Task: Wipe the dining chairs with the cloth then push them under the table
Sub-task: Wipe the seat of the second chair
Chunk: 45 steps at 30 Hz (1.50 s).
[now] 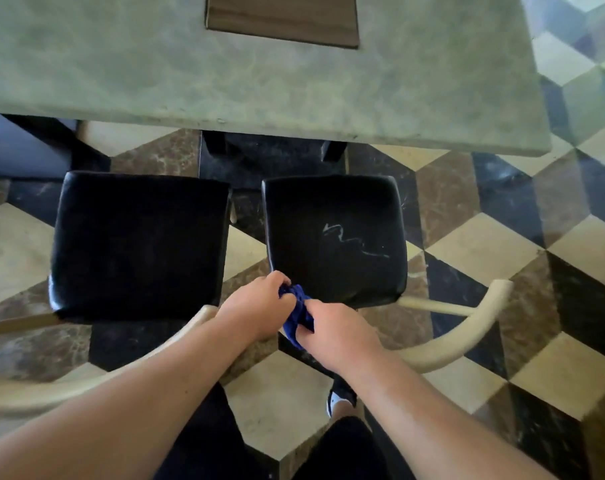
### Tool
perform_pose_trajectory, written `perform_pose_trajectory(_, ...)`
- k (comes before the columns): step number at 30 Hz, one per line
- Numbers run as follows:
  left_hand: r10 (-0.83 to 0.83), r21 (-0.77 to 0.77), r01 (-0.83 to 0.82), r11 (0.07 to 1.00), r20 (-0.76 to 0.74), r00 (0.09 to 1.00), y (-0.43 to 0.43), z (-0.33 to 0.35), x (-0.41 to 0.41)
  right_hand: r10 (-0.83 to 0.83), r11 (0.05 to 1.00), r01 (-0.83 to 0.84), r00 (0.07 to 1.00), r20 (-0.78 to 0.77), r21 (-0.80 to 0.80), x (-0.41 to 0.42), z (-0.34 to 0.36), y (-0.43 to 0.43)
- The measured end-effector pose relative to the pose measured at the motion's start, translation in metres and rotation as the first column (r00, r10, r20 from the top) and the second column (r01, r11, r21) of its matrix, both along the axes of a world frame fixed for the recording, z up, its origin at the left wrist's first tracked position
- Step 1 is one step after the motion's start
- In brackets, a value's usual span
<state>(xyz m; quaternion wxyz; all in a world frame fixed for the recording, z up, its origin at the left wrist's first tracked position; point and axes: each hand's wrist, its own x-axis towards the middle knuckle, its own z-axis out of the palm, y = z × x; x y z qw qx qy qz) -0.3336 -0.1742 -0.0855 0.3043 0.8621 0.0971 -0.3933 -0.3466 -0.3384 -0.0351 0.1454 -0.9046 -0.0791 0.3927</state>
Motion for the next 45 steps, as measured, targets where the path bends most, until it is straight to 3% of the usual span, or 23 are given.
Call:
perform_pose_trajectory(4,-0.070,0.383,-0.064,0.922,0.326,0.943,-0.036,-0.007,-0.024,0.258,0.965,-0.250,0.958,-0.122,0.073,0.016,0.000,-0.059)
perform_pose_trajectory(6,-0.106,0.426,-0.102,0.899,0.438,0.893,-0.061,-0.012,-0.034,0.376,0.926,-0.368,0.910,-0.173,0.080,0.023,0.001,-0.102)
perform_pose_trajectory(9,-0.131,0.462,-0.128,0.878,0.488,0.863,-0.110,-0.016,-0.045,0.443,0.892,-0.452,0.864,-0.239,0.019,0.034,0.002,-0.176)
perform_pose_trajectory(12,-0.164,0.439,-0.062,0.896,0.458,0.874,-0.144,-0.017,-0.053,0.390,0.887,-0.435,0.886,-0.250,-0.158,0.057,0.009,-0.250)
perform_pose_trajectory(15,-0.132,0.417,-0.100,0.903,0.493,0.860,-0.148,-0.016,-0.053,0.366,0.856,-0.355,0.930,-0.044,-0.377,0.083,0.018,-0.308)
perform_pose_trajectory(18,-0.119,0.395,-0.105,0.913,0.502,0.857,-0.144,-0.014,-0.052,0.287,0.867,-0.221,0.954,0.086,-0.446,0.098,0.017,-0.332)
perform_pose_trajectory(22,-0.099,0.369,-0.110,0.923,0.504,0.858,-0.143,-0.010,-0.053,0.271,0.905,-0.263,0.962,-0.022,-0.334,0.079,0.002,-0.294)
perform_pose_trajectory(25,-0.004,0.217,-0.130,0.968,0.526,0.850,-0.137,-0.009,-0.053,0.241,0.950,-0.272,0.951,-0.196,-0.152,0.039,-0.013,-0.229)
perform_pose_trajectory(28,0.021,0.101,-0.102,0.990,0.604,0.797,-0.119,-0.009,-0.055,0.133,0.991,-0.136,0.953,-0.273,0.009,0.018,-0.022,-0.159)
perform_pose_trajectory(31,-0.094,0.249,-0.092,0.964,0.645,0.758,-0.077,-0.016,-0.054,-0.046,0.978,0.115,0.932,-0.360,0.172,0.015,-0.037,-0.098)
perform_pose_trajectory(34,-0.018,0.286,-0.192,0.939,0.596,0.802,-0.036,-0.023,-0.047,-0.189,0.893,0.334,0.887,-0.422,0.303,0.020,-0.054,-0.046)
perform_pose_trajectory(38,0.204,0.114,-0.319,0.941,0.562,0.801,-0.033,-0.031,-0.044,-0.332,0.776,0.563,0.749,-0.573,0.286,0.025,-0.097,-0.006)
perform_pose_trajectory(39,0.229,0.095,-0.342,0.935,0.573,0.787,-0.036,-0.033,-0.045,-0.244,0.865,0.426,0.821,-0.516,0.267,0.025,-0.103,0.001)
perform_pose_trajectory(40,0.254,0.078,-0.365,0.928,0.584,0.771,-0.039,-0.035,-0.047,0.029,0.953,0.077,0.939,-0.342,0.292,0.023,-0.114,0.003)
perform_pose_trajectory(41,0.275,0.065,-0.386,0.920,0.595,0.755,-0.040,-0.038,-0.049,0.026,0.950,0.105,0.912,-0.410,0.294,0.028,-0.123,0.008)
perform_pose_trajectory(42,0.288,0.055,-0.400,0.915,0.606,0.742,-0.040,-0.040,-0.050,-0.185,0.870,0.439,0.713,-0.676,0.225,0.034,-0.138,0.013)
perform_pose_trajectory(43,0.293,0.046,-0.405,0.913,0.617,0.730,-0.039,-0.042,-0.050,-0.198,0.844,0.484,0.684,-0.702,0.233,0.041,-0.155,0.013)
perform_pose_trajectory(45,0.280,0.043,-0.396,0.917,0.637,0.718,-0.038,-0.045,-0.050,-0.177,0.927,0.321,0.832,-0.526,0.195,0.050,-0.184,0.016)
